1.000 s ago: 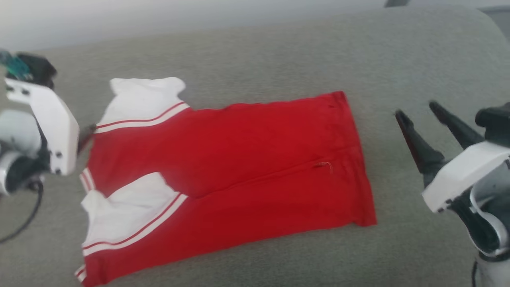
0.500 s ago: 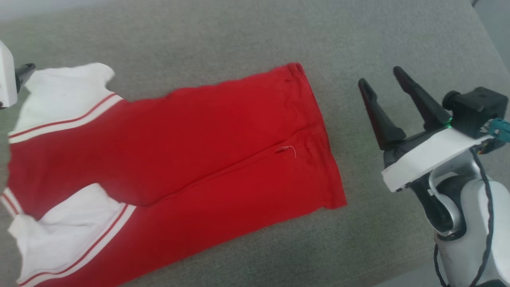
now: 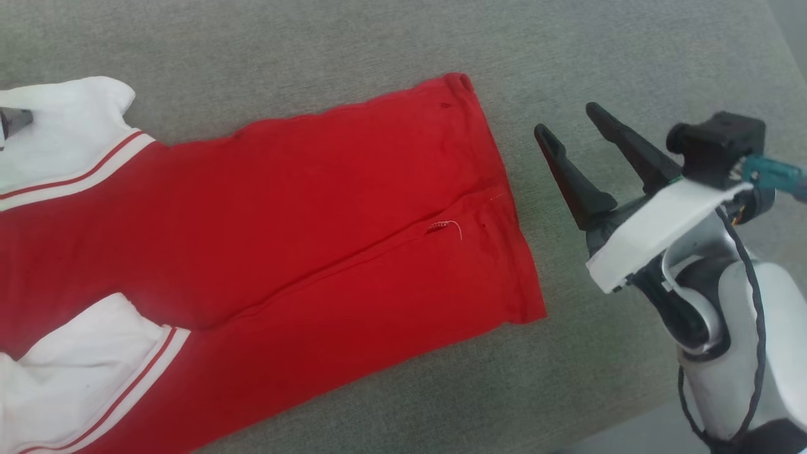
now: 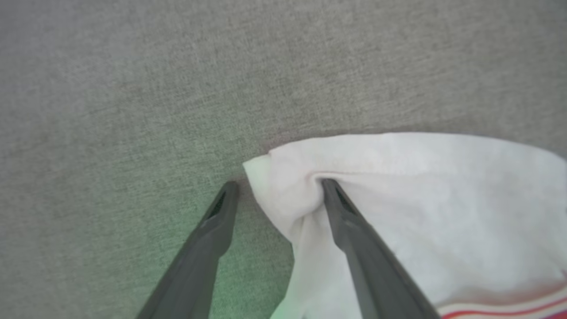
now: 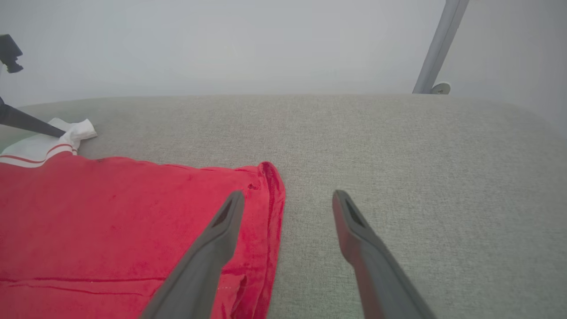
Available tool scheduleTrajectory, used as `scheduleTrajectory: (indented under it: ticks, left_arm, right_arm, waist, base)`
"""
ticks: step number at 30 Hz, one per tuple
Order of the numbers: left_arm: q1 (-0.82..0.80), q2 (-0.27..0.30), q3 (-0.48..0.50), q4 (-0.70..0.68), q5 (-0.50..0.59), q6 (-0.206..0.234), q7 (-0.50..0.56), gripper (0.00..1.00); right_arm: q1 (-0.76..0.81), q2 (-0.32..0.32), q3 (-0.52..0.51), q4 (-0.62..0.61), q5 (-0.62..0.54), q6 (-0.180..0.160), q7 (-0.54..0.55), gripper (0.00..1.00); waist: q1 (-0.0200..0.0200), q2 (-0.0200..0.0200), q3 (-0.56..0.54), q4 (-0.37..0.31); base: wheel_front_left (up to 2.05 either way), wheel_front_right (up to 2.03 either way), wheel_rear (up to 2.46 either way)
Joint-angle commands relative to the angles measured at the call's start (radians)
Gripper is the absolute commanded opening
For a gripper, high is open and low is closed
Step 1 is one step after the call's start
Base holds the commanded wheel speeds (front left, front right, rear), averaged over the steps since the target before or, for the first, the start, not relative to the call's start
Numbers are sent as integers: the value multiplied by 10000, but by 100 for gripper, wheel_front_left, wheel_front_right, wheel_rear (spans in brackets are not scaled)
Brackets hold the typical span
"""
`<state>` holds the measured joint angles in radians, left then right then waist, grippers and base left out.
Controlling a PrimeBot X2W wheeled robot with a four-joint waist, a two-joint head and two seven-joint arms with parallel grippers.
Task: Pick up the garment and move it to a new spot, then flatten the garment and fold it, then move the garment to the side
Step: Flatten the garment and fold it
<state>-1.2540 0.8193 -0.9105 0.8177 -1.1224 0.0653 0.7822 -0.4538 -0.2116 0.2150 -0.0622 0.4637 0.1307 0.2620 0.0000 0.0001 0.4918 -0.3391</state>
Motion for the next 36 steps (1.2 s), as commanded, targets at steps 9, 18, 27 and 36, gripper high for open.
scheduleTrajectory:
  ticks: [9, 18, 27, 36]
  left_arm:
    - [13, -990, -445, 605, 154, -558, 101, 0]
    - [-730, -1776, -496, 1104, 395, -843, -318, 0]
    - [-1024, -2389, -547, 1692, 494, -1253, -856, 0]
    - [-1367, -2685, -558, 1974, 338, -1627, -974, 0]
  right_arm:
    - [-1749, -257, 317, 984, 402, 0, 2317, 100]
    - [-3640, -92, 568, 3267, 394, 1, 4739, 100]
    - [-4496, 231, 1166, 5647, 231, 0, 6767, 0]
    - [-4617, -357, 1203, 5332, 438, -2, 6205, 0]
  waist:
    - [0, -1, 236, 797]
    - [0, -1, 546, 1508]
    - [0, -1, 685, 1850]
    - [0, -1, 264, 2387]
  base:
    - [0, 0, 0]
    - [0, 0, 0]
    - [0, 0, 0]
    - [0, 0, 0]
